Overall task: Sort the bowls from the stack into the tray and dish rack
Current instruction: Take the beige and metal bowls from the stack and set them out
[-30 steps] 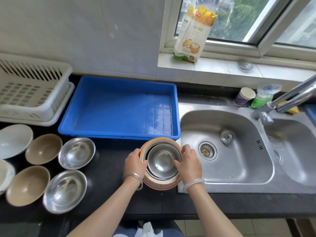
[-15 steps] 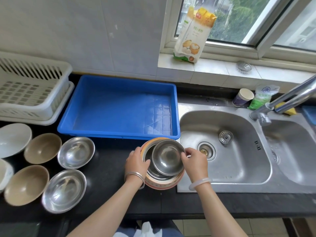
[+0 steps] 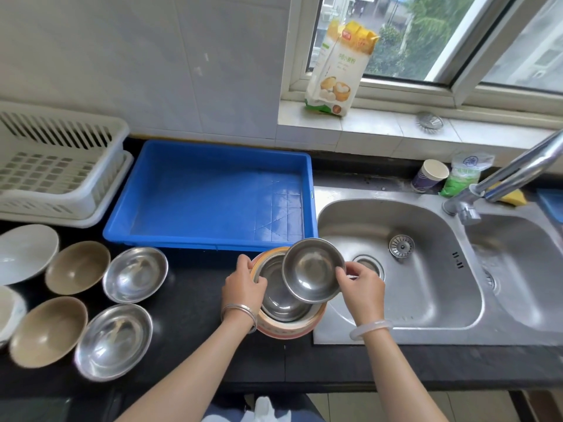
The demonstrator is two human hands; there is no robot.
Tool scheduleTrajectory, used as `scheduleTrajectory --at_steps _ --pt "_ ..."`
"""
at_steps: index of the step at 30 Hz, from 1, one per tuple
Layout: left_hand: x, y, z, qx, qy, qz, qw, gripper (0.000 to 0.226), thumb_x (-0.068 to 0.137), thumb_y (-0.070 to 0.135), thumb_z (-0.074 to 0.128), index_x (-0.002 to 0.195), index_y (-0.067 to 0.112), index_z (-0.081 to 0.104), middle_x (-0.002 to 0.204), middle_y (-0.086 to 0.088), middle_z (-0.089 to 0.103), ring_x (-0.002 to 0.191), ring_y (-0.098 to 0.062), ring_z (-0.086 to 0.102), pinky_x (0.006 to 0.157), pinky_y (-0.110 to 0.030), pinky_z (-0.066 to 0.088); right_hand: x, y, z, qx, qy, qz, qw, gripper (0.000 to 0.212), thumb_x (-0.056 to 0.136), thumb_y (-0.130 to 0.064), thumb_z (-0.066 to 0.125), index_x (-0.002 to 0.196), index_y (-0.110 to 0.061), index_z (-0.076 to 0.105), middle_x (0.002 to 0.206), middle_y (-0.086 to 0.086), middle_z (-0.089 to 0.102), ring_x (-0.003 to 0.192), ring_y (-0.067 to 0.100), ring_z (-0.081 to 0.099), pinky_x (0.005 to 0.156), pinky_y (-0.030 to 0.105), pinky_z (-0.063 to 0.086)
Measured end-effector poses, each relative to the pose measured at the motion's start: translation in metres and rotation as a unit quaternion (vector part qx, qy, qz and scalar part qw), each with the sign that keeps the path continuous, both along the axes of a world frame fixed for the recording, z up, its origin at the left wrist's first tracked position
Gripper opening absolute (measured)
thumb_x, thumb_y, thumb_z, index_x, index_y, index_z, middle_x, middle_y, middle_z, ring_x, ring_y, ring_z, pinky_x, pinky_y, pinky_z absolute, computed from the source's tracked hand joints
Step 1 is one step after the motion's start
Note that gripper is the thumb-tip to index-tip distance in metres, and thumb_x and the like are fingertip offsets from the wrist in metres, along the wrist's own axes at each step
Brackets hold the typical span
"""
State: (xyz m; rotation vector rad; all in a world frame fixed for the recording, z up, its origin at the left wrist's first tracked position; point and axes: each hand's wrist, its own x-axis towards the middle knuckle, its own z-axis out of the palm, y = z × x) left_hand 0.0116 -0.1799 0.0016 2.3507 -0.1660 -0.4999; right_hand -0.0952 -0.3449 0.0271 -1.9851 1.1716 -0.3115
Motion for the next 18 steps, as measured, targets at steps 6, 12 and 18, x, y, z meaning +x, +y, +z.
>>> scheduleTrajectory --at_steps 6,12,18 --pt "0.0 -0.006 0.01 -0.013 -0.071 0.02 0.997 0.002 0.082 0.012 0.058 0.082 0.014 0.058 0.089 0.003 0.053 0.083 -0.017 0.051 0.062 -0.023 0.039 -0.004 -0.01 0.006 0.036 -0.028 -0.005 0.999 0.013 0.083 -0.013 0.062 0.073 -0.016 0.069 0.067 -0.006 0.066 0.073 0.018 0.062 0.069 0.028 0.052" --pt "0.008 0.0 0.029 -0.066 -0.07 0.072 0.993 0.004 0.085 0.017 0.06 0.083 0.015 0.064 0.078 0.005 0.064 0.071 -0.011 0.059 0.06 -0.021 0.046 0.001 -0.016 0.02 0.107 -0.081 -0.006 0.991 0.008 0.08 -0.013 0.065 0.08 -0.019 0.071 0.071 0.003 0.07 0.06 0.012 0.063 0.075 0.046 0.059" --pt "0.008 0.038 0.041 -0.099 -0.058 0.166 0.98 0.002 0.082 0.017 0.064 0.082 0.017 0.067 0.074 0.009 0.063 0.069 -0.005 0.057 0.056 -0.013 0.038 0.028 -0.008 0.043 0.15 -0.122 0.065 0.979 0.021 0.08 -0.01 0.065 0.069 -0.027 0.07 0.063 -0.002 0.071 0.06 0.012 0.064 0.061 0.029 0.058"
